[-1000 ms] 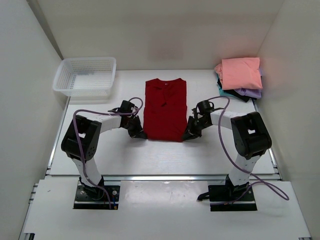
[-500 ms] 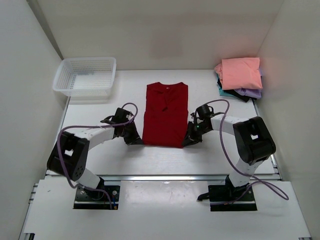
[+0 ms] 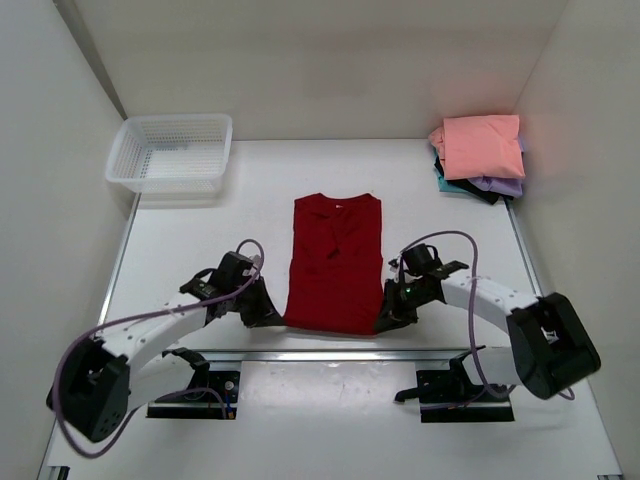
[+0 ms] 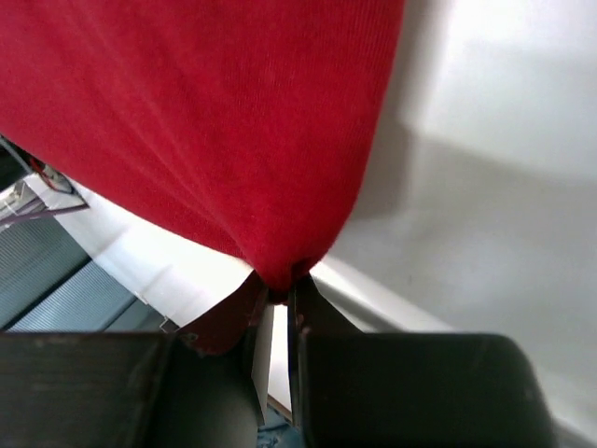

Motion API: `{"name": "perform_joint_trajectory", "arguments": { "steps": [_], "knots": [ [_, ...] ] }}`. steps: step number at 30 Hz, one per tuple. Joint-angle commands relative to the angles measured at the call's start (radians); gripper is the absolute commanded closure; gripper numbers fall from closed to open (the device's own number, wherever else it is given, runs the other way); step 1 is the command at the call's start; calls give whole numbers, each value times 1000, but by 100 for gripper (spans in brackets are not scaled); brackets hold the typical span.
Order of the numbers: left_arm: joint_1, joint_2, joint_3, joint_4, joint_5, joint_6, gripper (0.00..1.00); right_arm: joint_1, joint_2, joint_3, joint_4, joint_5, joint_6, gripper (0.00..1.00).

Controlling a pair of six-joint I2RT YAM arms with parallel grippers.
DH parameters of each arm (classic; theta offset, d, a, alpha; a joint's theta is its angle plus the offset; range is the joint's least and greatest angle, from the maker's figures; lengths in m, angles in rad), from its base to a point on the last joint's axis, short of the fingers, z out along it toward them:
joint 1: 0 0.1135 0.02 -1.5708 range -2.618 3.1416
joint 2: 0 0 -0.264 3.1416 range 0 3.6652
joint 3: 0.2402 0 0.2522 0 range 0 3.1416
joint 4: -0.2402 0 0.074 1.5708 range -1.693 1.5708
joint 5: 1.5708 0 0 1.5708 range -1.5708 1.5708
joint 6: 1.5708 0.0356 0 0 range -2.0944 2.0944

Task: Fold and stack the t-shirts
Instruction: Grab one side of the 2/3 rectangular tshirt with both arms, then fold the long partially folded tshirt into a neat square

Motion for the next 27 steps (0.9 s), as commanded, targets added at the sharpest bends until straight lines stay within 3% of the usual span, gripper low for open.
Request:
{"name": "perform_joint_trajectory", "arguments": {
  "steps": [1, 5, 12, 22, 24, 27],
  "knots": [
    [-21, -121, -23, -59, 4, -95, 100, -1, -114, -36, -85, 14, 33, 100],
    [-2, -153, 72, -104, 4, -95, 100, -38, -182, -9, -150, -2, 45, 100],
    [90, 49, 323, -95, 42, -8, 100, -151, -95, 232, -237, -25, -37, 100],
    [247, 501, 755, -61, 60, 92, 100, -296, 326, 773, -371, 7, -182, 100],
    [264, 609, 904, -52, 59, 89, 100, -317, 453, 882, -389, 4, -177, 100],
    [284, 803, 1130, -73, 31, 104, 100, -348, 640, 1182, -415, -6, -174, 100]
  ]
}}
